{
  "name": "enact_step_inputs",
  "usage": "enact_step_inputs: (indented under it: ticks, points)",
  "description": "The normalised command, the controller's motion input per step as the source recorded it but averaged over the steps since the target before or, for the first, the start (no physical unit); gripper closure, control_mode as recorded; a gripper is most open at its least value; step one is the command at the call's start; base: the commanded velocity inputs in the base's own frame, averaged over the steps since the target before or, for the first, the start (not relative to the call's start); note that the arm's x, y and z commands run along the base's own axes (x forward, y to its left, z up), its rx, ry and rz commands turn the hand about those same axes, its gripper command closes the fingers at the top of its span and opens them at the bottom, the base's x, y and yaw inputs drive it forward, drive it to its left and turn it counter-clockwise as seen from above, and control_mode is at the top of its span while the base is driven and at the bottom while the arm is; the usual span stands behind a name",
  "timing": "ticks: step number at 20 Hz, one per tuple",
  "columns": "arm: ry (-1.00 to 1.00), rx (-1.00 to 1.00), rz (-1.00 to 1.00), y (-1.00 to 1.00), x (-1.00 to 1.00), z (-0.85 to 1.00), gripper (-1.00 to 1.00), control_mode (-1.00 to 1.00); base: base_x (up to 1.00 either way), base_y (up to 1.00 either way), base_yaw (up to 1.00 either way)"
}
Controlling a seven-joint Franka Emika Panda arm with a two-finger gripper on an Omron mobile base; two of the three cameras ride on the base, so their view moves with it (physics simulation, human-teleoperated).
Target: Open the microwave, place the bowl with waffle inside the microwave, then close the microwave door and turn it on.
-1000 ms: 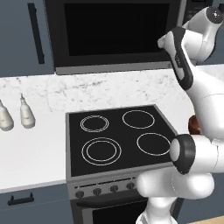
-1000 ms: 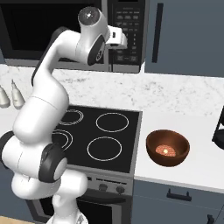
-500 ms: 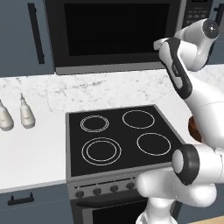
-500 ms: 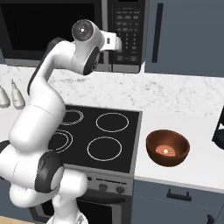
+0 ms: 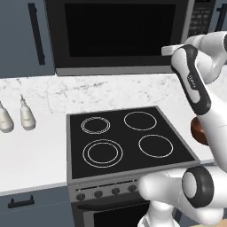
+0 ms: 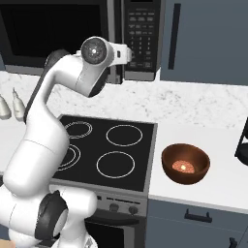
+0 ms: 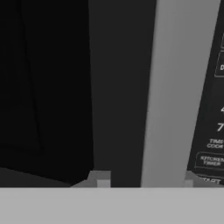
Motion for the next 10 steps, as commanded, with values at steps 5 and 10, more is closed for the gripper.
enact_step_inputs:
  ticks: [5, 10]
  points:
    - [-0.01, -0.05, 0.00, 1.00, -0.61, 0.43, 1.00, -1.00, 0.00, 0.00, 0.00]
    - [-0.03, -0.01, 0.00, 1.00, -0.65, 0.49, 1.00, -1.00, 0.00, 0.00, 0.00]
